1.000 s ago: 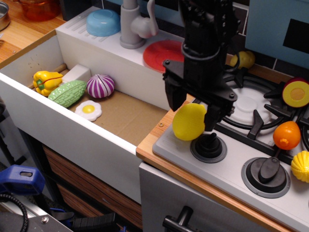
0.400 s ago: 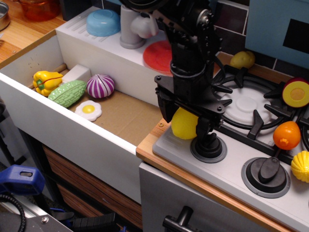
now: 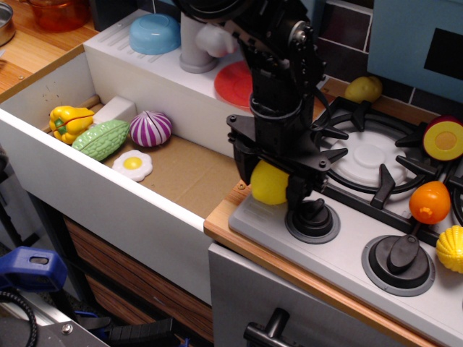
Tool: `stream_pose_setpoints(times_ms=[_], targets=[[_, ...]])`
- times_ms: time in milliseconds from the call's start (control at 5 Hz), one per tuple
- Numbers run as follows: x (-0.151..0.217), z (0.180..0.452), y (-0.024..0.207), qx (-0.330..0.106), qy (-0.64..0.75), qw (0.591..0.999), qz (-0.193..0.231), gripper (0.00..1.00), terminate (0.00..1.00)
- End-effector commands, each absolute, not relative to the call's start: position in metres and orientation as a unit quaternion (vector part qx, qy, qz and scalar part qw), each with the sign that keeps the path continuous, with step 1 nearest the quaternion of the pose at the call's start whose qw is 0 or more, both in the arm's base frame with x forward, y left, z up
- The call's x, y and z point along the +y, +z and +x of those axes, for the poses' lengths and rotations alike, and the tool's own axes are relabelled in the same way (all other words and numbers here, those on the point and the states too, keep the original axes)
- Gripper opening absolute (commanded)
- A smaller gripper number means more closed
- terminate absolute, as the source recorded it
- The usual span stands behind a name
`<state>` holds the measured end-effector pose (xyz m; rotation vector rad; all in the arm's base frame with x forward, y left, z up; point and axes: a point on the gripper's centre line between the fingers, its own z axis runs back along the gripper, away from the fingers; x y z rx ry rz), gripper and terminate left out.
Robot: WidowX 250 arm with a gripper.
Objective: Put lemon on plate
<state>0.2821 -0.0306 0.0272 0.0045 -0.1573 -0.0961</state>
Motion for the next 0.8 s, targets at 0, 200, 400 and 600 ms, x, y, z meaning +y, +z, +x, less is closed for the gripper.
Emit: stream_pose_setpoints(times_ms=[0,200,400,600], targets=[[-0.008,0.299,0.069,-0.090,-0.074,0.992,0.049,0.00,0.00],[0.021,0.322,0.087,-0.092,-0.114,0.987,0.073,0.00,0.00],[0.043,0.352,0.093,-0.118,-0.142,0.978,0.097,0.00,0.00],[0.064,0.380,0.090,-0.152,-0.184,0.965,0.108,0.00,0.00]])
